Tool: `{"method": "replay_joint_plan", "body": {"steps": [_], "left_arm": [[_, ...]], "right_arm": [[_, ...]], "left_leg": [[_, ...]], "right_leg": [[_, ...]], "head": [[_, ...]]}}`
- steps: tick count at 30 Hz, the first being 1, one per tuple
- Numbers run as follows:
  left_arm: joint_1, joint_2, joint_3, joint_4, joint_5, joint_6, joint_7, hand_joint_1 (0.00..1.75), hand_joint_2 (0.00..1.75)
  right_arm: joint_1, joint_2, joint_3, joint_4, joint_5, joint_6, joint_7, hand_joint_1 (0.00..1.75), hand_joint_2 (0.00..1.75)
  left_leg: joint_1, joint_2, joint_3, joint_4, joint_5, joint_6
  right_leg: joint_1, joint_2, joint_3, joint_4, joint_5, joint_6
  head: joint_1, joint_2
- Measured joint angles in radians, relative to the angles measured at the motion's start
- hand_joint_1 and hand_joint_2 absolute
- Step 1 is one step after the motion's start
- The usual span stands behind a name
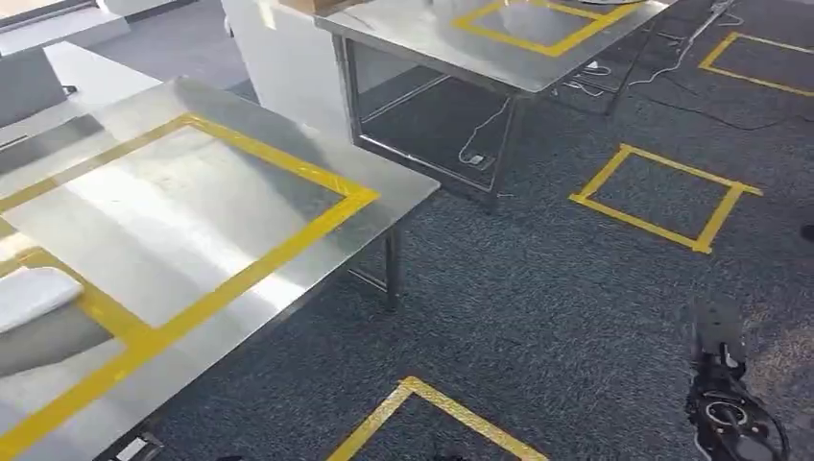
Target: Take the parts from the cabinet and place them on the table.
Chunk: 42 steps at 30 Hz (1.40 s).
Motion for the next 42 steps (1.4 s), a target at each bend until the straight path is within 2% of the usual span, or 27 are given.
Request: {"method": "replay_joint_plan", "body": {"steps": [1,2,3,6,7,8,9,11,12,13,14,16,17,18,20,22,23,25,27,28,30,32,33,35,38,39,42], "left_arm": [[0.0,-0.002,0.001,0.0,-0.002,0.0,0.003,0.0,0.0],[0.0,-0.003,0.002,0.0,-0.003,0.0,0.006,0.0,0.0],[-0.001,-0.005,0.003,0.0,-0.005,0.0,0.006,0.0,0.0],[-0.001,-0.006,0.003,0.0,-0.009,0.0,0.008,0.0,0.0],[-0.001,-0.006,0.003,0.0,-0.011,-0.001,0.009,0.0,0.0],[-0.001,-0.005,0.004,0.0,-0.015,-0.002,0.009,0.0,0.0],[0.0,-0.006,0.004,0.0,-0.017,-0.003,0.009,0.0,0.0],[0.001,-0.006,0.004,0.0,-0.026,-0.011,0.012,0.0,0.0],[0.002,-0.006,0.004,0.0,-0.027,-0.012,0.013,0.0,0.0],[0.003,-0.006,0.004,0.0,-0.028,-0.012,0.013,0.0,0.0],[0.002,-0.006,0.004,0.0,-0.029,-0.013,0.014,0.0,0.0],[0.002,-0.005,0.004,0.0,-0.03,-0.013,0.016,0.0,0.0],[0.001,-0.003,0.004,0.0,-0.03,-0.013,0.016,0.0,0.0],[-0.001,-0.001,0.004,0.0,-0.03,-0.013,0.016,0.0,0.0],[-0.005,-0.001,0.004,0.0,-0.03,-0.013,0.016,0.0,0.0],[-0.006,-0.003,0.004,0.0,-0.031,-0.013,0.016,0.0,0.0],[-0.006,-0.005,0.004,0.0,-0.031,-0.014,0.016,0.0,0.0],[-0.006,-0.004,0.004,0.0,-0.034,-0.014,0.016,0.0,0.0],[-0.005,-0.004,0.004,0.0,-0.039,-0.016,0.019,0.0,0.0],[-0.004,-0.004,0.004,0.0,-0.042,-0.017,0.02,0.0,0.0],[-0.003,-0.005,0.004,0.0,-0.044,-0.018,0.02,0.0,0.0],[-0.003,-0.006,0.004,0.0,-0.045,-0.018,0.021,0.0,0.0],[-0.004,-0.005,0.004,0.0,-0.045,-0.018,0.022,0.0,0.0],[-0.007,-0.005,0.004,0.0,-0.047,-0.018,0.023,0.0,0.0],[-0.007,-0.005,0.004,0.0,-0.052,-0.024,0.028,0.0,0.0],[-0.005,-0.005,0.004,0.0,-0.055,-0.024,0.031,0.0,0.0],[-0.003,-0.006,0.002,0.0,-0.07,-0.033,0.036,0.0,0.0]], "right_arm": [[-0.025,0.0,0.002,0.094,0.014,-0.002,0.035,0.0,0.0],[-0.041,0.0,0.006,0.169,0.028,-0.001,0.089,0.0,0.0],[-0.043,0.0,0.008,0.219,0.036,0.003,0.149,0.0,0.0],[-0.021,0.013,0.019,0.343,0.041,0.04,0.232,0.0,0.0],[-0.017,0.021,0.021,0.388,0.036,0.052,0.253,0.0,0.0],[-0.013,0.029,0.021,0.424,0.034,0.061,0.268,0.0,0.0],[-0.011,0.033,0.023,0.458,0.03,0.075,0.291,0.0,0.0],[-0.004,0.048,0.029,0.513,0.022,0.12,0.363,0.0,0.0],[0.003,0.053,0.03,0.535,0.022,0.133,0.386,0.0,0.0],[0.007,0.056,0.031,0.553,0.022,0.139,0.396,0.0,0.0],[0.008,0.06,0.032,0.573,0.022,0.14,0.405,0.0,0.0],[0.007,0.062,0.034,0.6,0.022,0.147,0.412,0.0,0.0],[0.007,0.066,0.035,0.614,0.022,0.147,0.415,0.0,0.0],[0.005,0.069,0.035,0.625,0.022,0.148,0.415,0.0,0.0],[0.007,0.07,0.035,0.645,0.022,0.15,0.417,0.0,0.0],[0.007,0.072,0.035,0.661,0.022,0.15,0.417,0.0,0.0],[0.008,0.072,0.035,0.667,0.022,0.153,0.425,0.0,0.0],[0.005,0.072,0.035,0.675,0.022,0.171,0.455,0.0,0.0],[0.005,0.072,0.036,0.683,0.021,0.196,0.496,0.0,0.0],[0.005,0.075,0.036,0.686,0.021,0.206,0.516,0.0,0.0],[0.006,0.077,0.037,0.694,0.018,0.22,0.555,0.0,0.0],[0.005,0.078,0.037,0.699,0.018,0.223,0.572,0.0,0.0],[0.002,0.081,0.037,0.702,0.016,0.224,0.577,0.0,0.0],[0.0,0.09,0.037,0.704,0.014,0.227,0.582,0.0,0.0],[0.002,0.101,0.037,0.711,0.008,0.23,0.583,0.0,0.0],[0.004,0.104,0.037,0.712,0.007,0.232,0.582,0.0,0.0],[0.003,0.118,0.037,0.718,0.003,0.241,0.573,0.0,0.0]], "left_leg": [[0.0,0.01,0.004,0.001,-0.002,-0.003],[-0.006,0.015,0.006,0.003,-0.005,-0.007],[-0.011,0.017,0.001,0.013,-0.01,-0.013],[-0.009,0.037,0.005,0.01,-0.012,-0.021],[-0.009,0.034,0.003,0.018,-0.022,-0.031],[-0.005,0.005,-0.005,0.046,-0.046,-0.038],[-0.005,-0.016,-0.036,0.117,-0.09,-0.041],[-0.003,-0.03,-0.122,0.298,-0.169,-0.046],[-0.004,-0.032,-0.152,0.357,-0.182,-0.046],[-0.004,-0.033,-0.157,0.362,-0.171,-0.045],[-0.004,-0.034,-0.137,0.315,-0.135,-0.041],[-0.004,-0.044,-0.05,0.133,-0.042,-0.028],[-0.007,-0.079,-0.003,0.037,-0.008,-0.017],[-0.008,-0.082,0.005,0.01,-0.011,-0.017],[-0.01,-0.071,0.003,0.014,-0.01,-0.015],[-0.005,-0.061,0.006,0.004,-0.003,-0.003],[-0.001,-0.051,0.01,-0.005,0.001,0.001],[-0.001,-0.047,0.011,-0.005,0.001,0.004],[-0.001,-0.038,0.01,-0.004,0.0,0.004],[-0.001,-0.035,0.009,-0.002,0.0,0.004],[-0.001,-0.031,0.008,0.002,-0.002,0.001],[-0.001,-0.029,0.01,0.01,-0.008,-0.007],[-0.003,-0.028,0.009,0.014,-0.011,-0.012],[-0.004,-0.028,0.006,0.012,-0.03,-0.025],[-0.004,-0.024,0.016,0.013,-0.042,-0.041],[-0.002,-0.025,0.008,0.047,-0.056,-0.045],[-0.001,-0.031,-0.156,0.325,-0.15,-0.051]], "right_leg": [[0.002,-0.019,0.058,-0.108,0.046,-0.005],[0.005,-0.064,0.101,-0.192,0.066,-0.011],[0.011,-0.062,0.109,-0.219,0.056,-0.015],[0.011,-0.039,0.102,-0.212,0.058,-0.026],[0.004,-0.031,0.106,-0.218,0.063,-0.034],[0.003,-0.023,0.105,-0.218,0.064,-0.036],[0.002,-0.017,0.104,-0.218,0.065,-0.042],[0.003,-0.001,0.102,-0.217,0.065,-0.046],[0.003,0.009,0.103,-0.217,0.065,-0.046],[0.003,0.017,0.104,-0.217,0.065,-0.046],[0.003,0.029,0.105,-0.217,0.065,-0.046],[0.004,0.051,0.11,-0.217,0.065,-0.046],[0.001,0.059,0.111,-0.217,0.065,-0.045],[0.01,0.066,0.108,-0.211,0.062,-0.04],[0.005,0.076,0.106,-0.214,0.064,-0.032],[0.008,0.084,0.103,-0.216,0.065,-0.018],[0.003,0.061,0.103,-0.201,0.052,-0.016],[0.002,0.016,0.052,-0.086,-0.022,-0.006],[-0.002,0.006,-0.028,0.091,-0.1,0.003],[-0.004,0.005,-0.046,0.131,-0.106,0.007],[-0.008,0.004,-0.005,0.053,-0.048,0.009],[-0.01,-0.004,0.104,-0.151,0.044,0.007],[-0.008,-0.014,0.128,-0.204,0.03,0.001],[-0.001,-0.007,0.123,-0.207,0.019,-0.022],[0.0,0.0,0.139,-0.213,0.013,-0.042],[-0.002,0.002,0.147,-0.216,0.018,-0.045],[0.004,0.003,0.168,-0.216,-0.002,-0.057]], "head": [[0.0,0.0],[0.0,0.0],[0.0,0.0],[0.0,0.0],[0.0,0.0],[-0.002,0.0],[-0.002,0.0],[-0.002,0.0],[-0.002,0.0],[-0.002,0.0],[-0.002,0.0],[-0.002,0.0],[-0.002,0.0],[-0.002,0.0],[-0.002,0.0],[-0.002,0.0],[-0.001,0.0],[0.0,0.0],[0.0,0.0],[0.001,0.0],[0.0,0.0],[0.0,0.0],[0.0,0.0],[0.0,0.0],[0.0,0.0],[0.0,0.0],[-0.001,0.0]]}}
